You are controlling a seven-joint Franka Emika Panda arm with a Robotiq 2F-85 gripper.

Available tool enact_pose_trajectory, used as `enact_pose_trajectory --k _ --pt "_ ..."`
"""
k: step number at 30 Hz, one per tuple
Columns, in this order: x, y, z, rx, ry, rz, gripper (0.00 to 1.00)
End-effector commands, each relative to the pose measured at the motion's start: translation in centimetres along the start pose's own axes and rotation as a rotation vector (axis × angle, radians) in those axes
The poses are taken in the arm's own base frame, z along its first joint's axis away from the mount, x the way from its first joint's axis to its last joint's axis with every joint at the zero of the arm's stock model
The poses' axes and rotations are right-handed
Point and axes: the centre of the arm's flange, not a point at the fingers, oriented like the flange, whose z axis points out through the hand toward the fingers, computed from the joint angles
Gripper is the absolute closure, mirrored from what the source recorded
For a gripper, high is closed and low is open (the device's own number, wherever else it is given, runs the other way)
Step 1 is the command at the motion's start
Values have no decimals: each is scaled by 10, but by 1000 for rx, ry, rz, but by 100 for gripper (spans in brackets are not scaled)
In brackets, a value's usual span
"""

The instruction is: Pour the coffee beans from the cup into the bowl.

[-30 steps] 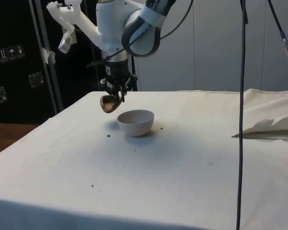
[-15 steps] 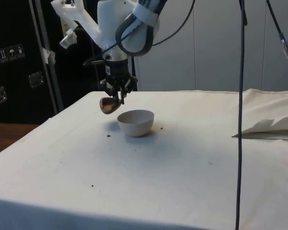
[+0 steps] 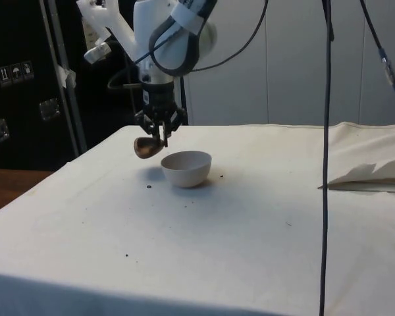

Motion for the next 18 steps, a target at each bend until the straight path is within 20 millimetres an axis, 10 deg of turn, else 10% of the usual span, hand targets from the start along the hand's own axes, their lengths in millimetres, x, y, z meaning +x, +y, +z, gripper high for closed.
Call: enact_pose_trajectory --k 1,18 --pt "0 -2 1 12 -22 3 97" --pt "8 1 4 34 -112 31 97"
